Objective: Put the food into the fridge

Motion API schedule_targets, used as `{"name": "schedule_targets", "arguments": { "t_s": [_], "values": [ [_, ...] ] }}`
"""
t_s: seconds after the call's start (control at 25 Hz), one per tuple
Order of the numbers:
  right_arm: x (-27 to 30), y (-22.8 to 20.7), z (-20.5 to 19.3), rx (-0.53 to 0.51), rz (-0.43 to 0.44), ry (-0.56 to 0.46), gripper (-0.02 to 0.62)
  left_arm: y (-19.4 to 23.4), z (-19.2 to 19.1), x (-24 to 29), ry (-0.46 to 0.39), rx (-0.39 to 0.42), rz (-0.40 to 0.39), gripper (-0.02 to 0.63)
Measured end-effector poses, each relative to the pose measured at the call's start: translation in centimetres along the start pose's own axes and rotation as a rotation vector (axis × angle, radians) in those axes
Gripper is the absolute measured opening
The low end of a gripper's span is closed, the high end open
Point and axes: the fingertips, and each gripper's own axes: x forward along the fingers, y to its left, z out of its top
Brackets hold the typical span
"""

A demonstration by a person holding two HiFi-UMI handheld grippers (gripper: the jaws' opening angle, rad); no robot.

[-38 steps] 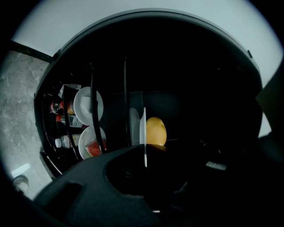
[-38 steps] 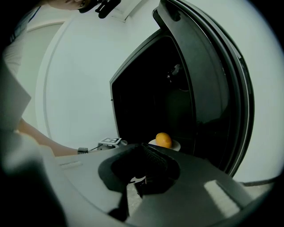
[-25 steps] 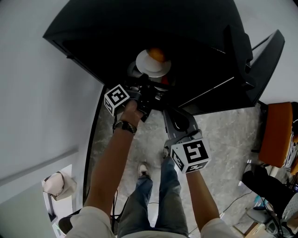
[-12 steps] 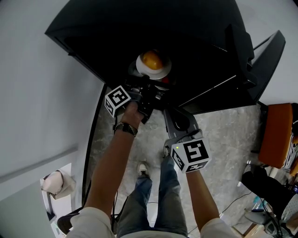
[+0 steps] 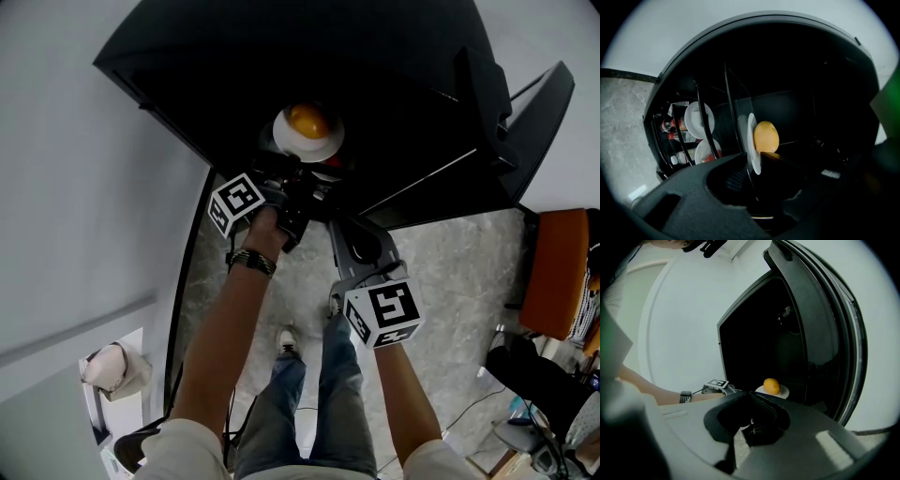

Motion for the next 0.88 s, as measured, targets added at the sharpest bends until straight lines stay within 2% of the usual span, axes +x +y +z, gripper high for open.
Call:
{"name": "schedule_targets", "arguments": {
  "t_s": [0.28, 0.44, 0.64, 0.8, 0.88],
  "values": [
    [0.2, 0.0, 0.4, -0.007, -0.001, -0.005, 0.006, 0.4, -0.1, -0.9, -0.001, 0.005, -0.017, 0.132],
    [0.1, 0.4, 1.0, -0.018, -0.005, -0.014, 0.006, -0.2, -0.7, -1.8, 0.036, 0.054, -0.039, 0.138],
    [-0.8, 1.2, 2.3, -0.04, -0.017, -0.034, 0.005, -1.8, -1.2, -4.1, 0.097, 0.298, -0.016, 0.079],
    [-2.0, 2.1, 3.5, -0.063, -0.033, -0.046, 0.005, -3.2, -1.6, -6.6, 0.142, 0.444, -0.007, 0.001],
    [-2.6, 2.7, 4.3, -0.08, -0.035, -0.054, 0.006, -4.3, -1.8, -7.7, 0.17, 0.536, -0.014, -0.002]
  ]
}}
